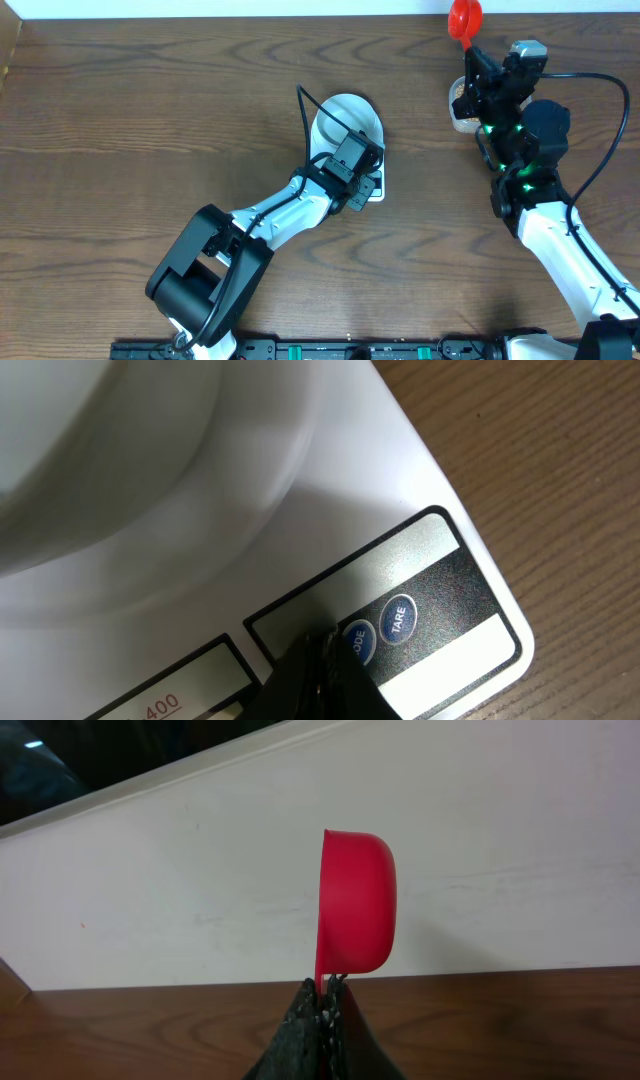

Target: Scoop item into bowl and weigh 50g on scale

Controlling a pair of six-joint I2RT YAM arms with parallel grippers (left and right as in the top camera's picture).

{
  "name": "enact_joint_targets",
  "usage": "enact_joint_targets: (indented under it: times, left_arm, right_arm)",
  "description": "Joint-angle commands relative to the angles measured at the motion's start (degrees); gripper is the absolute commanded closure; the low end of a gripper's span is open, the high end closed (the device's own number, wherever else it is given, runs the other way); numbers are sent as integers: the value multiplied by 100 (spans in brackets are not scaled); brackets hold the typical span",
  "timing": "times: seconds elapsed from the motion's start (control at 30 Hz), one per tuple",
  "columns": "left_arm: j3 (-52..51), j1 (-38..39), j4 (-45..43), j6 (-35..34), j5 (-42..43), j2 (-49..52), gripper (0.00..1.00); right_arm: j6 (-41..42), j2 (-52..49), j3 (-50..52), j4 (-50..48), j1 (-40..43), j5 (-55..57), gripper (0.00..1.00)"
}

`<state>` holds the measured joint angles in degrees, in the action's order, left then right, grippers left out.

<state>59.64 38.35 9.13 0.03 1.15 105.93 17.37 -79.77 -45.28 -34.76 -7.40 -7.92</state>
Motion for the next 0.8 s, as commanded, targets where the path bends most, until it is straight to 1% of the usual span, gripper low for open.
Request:
enact_joint_targets:
  times: [0.0, 0.2, 0.7, 0.77]
  left_arm:
    - [50, -20, 26, 15, -87, 81, 93]
    - [48, -20, 31, -122, -160, 81, 93]
    - [103, -20, -9, -114, -229, 2, 93]
    - [105, -20, 7, -118, -369, 2, 93]
  right_arm:
    - [35, -7, -160, 31, 24, -15, 99]
    - [35, -7, -160, 98, 22, -17, 99]
    - [35, -7, -160, 118, 22, -17, 99]
    - [35, -7, -160, 116, 22, -17, 99]
